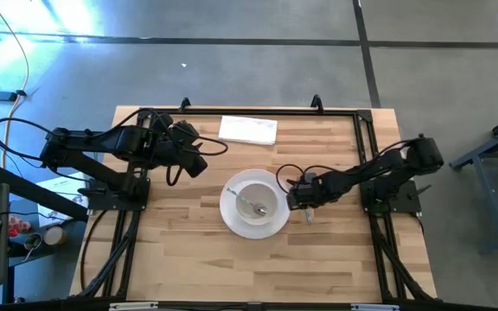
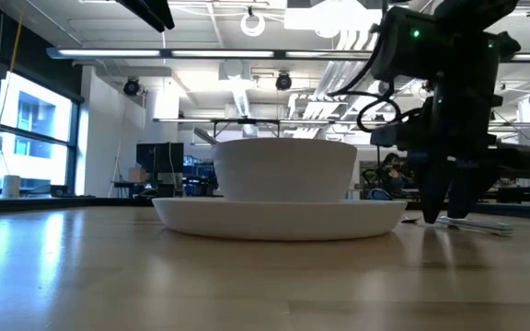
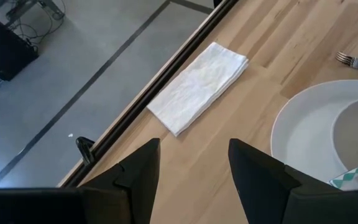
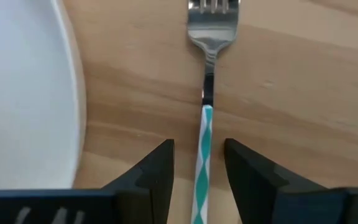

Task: Set table place
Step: Put the blue fork to the right of the white plate

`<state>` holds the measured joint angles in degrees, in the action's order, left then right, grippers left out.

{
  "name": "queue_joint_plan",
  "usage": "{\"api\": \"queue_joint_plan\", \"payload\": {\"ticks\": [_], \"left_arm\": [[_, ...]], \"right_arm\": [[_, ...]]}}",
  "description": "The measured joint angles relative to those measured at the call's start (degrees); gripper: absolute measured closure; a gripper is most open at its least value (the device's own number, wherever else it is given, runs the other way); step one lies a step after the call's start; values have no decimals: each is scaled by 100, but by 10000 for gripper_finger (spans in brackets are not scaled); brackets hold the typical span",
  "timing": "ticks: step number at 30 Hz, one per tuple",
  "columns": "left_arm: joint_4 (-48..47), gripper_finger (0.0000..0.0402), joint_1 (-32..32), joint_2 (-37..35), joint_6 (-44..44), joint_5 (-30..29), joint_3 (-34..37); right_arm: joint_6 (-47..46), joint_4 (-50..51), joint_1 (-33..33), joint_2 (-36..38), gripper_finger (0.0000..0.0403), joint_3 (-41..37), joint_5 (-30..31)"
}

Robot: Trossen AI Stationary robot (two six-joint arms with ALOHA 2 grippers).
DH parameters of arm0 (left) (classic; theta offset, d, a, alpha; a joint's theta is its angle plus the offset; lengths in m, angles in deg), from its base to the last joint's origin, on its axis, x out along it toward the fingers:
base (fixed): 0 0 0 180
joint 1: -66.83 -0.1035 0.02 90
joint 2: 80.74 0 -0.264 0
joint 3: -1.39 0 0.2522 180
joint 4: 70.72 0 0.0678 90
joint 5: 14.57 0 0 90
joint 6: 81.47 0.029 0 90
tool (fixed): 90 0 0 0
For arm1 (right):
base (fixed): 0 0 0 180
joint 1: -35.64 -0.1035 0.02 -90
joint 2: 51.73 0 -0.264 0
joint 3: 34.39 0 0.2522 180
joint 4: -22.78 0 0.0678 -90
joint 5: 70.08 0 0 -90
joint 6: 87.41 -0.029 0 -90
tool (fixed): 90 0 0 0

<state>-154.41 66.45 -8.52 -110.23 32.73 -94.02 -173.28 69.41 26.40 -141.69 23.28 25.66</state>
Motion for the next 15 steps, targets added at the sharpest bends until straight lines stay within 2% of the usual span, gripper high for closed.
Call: {"api": "queue_joint_plan", "payload": {"ticks": [8,15], "left_arm": [[0,220,0,0,0,0,0],[-2,220,0,0,2,0,0]], "right_arm": [[-310,-46,25,-255,282,22,25],[-561,52,27,-63,390,-6,2]]}}
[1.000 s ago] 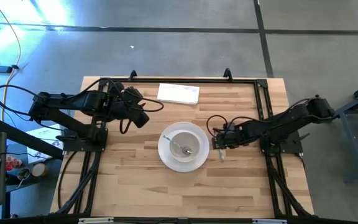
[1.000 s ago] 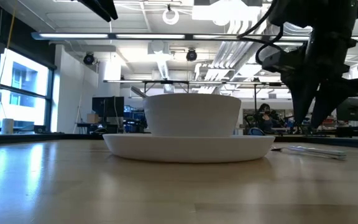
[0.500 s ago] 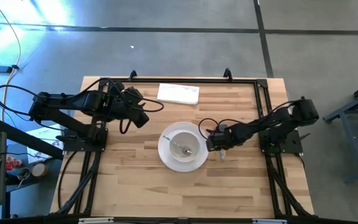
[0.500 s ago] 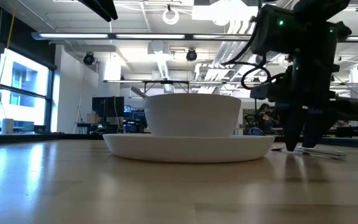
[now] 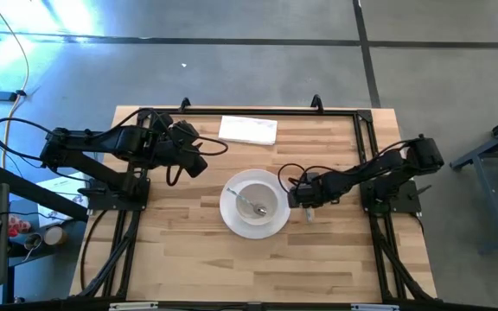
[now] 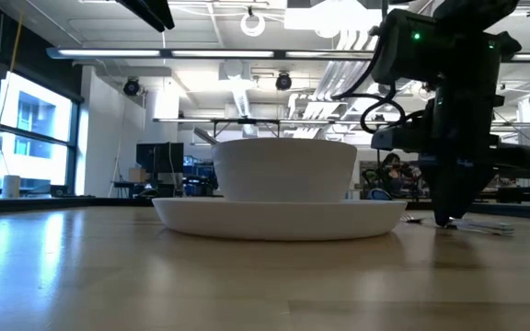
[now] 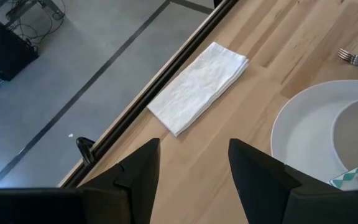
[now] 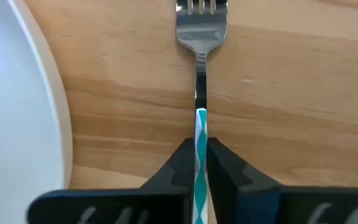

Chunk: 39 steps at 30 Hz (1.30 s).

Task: Set table place
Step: Put the blue fork to the right of the white plate

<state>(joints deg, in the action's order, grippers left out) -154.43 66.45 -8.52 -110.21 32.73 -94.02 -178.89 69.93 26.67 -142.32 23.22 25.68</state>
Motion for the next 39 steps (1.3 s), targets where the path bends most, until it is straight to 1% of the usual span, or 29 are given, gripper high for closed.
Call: {"api": "queue_joint_plan", "payload": {"ticks": [3,6,10,14,23,27,33,39], "left_arm": [[2,220,0,0,34,0,0],[2,220,0,0,76,2,0],[2,220,0,0,156,1,-2],[2,220,0,0,280,8,-2],[-4,220,0,0,419,22,-2],[-2,220,0,0,438,22,-2],[0,220,0,0,433,56,-2],[2,220,1,0,407,129,-2]], "right_arm": [[-185,171,1,-22,388,119,-27],[-258,176,2,-30,397,317,-22],[-324,279,-1,-58,399,524,115],[-621,392,-59,-58,400,590,318],[-1314,218,-515,-358,402,595,270],[-1252,103,-608,-498,402,599,268],[-762,110,-510,-548,402,619,203],[-765,206,-369,-549,402,619,115]]}}
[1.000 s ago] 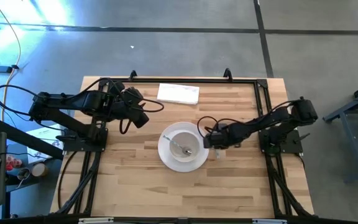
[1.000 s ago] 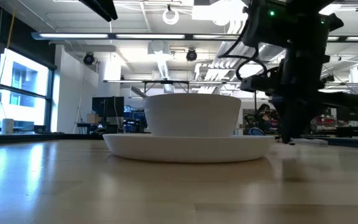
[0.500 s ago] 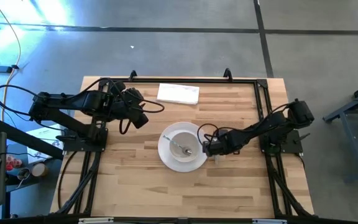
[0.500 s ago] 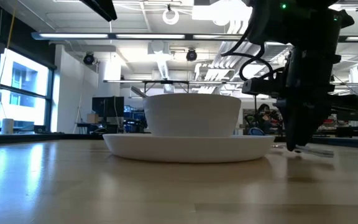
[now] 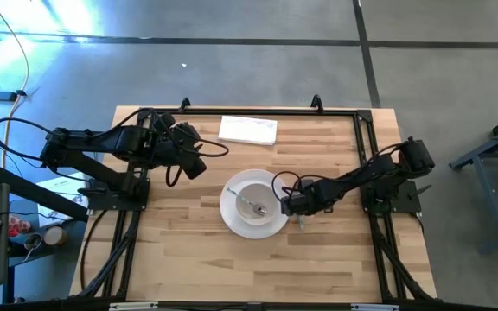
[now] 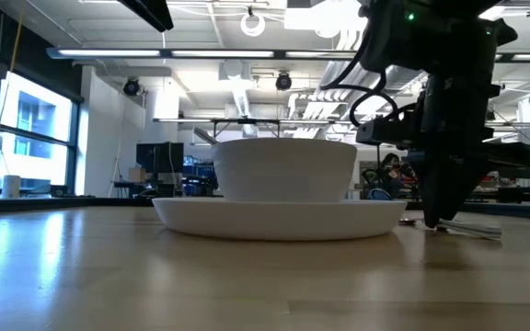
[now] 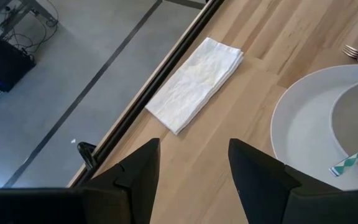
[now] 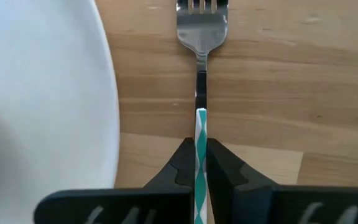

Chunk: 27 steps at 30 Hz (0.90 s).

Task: Set table place
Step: Put the blue fork to the right of the white plate

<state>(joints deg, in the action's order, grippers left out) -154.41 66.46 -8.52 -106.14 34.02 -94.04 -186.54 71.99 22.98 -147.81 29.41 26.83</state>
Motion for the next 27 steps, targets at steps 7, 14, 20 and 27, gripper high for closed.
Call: {"api": "queue_joint_plan", "payload": {"ticks": [7,14,20,27], "left_arm": [[0,220,-1,0,0,0,0],[0,220,1,0,0,0,0],[0,220,-1,0,0,0,0],[-2,220,-1,1,0,0,0]], "right_arm": [[61,63,39,-10,402,-2,8],[146,28,39,-13,383,-11,56],[101,-13,56,-17,342,-15,198],[59,-33,59,6,333,-20,222]]}}
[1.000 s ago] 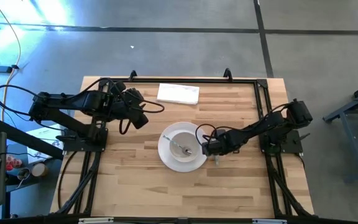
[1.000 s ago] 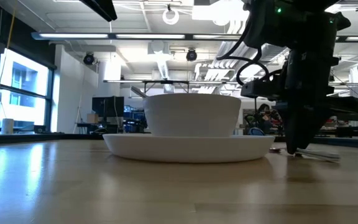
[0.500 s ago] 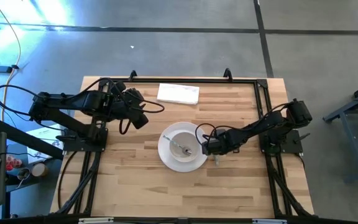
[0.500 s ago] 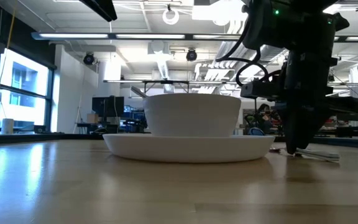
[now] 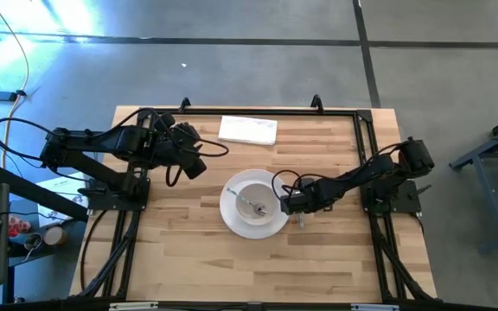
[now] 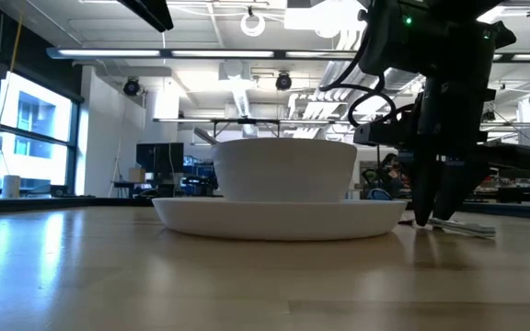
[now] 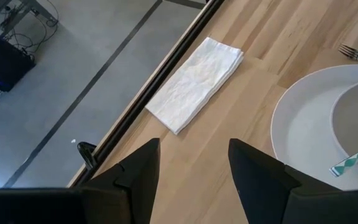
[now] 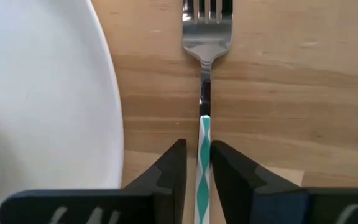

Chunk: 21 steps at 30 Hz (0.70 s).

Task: Set table place
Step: Put the blue fork to the right of the white plate, then return to Home Position

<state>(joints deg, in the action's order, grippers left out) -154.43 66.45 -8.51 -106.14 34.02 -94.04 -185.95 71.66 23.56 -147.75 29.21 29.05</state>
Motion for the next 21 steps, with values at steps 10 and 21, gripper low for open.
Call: {"api": "queue_joint_plan", "payload": {"ticks": [10,21], "left_arm": [[-160,220,2,-423,324,-52,44],[3164,220,0,-3962,535,761,3541]], "right_arm": [[746,1084,-112,735,331,736,1160],[3002,2389,15,3043,332,792,3234]]}}
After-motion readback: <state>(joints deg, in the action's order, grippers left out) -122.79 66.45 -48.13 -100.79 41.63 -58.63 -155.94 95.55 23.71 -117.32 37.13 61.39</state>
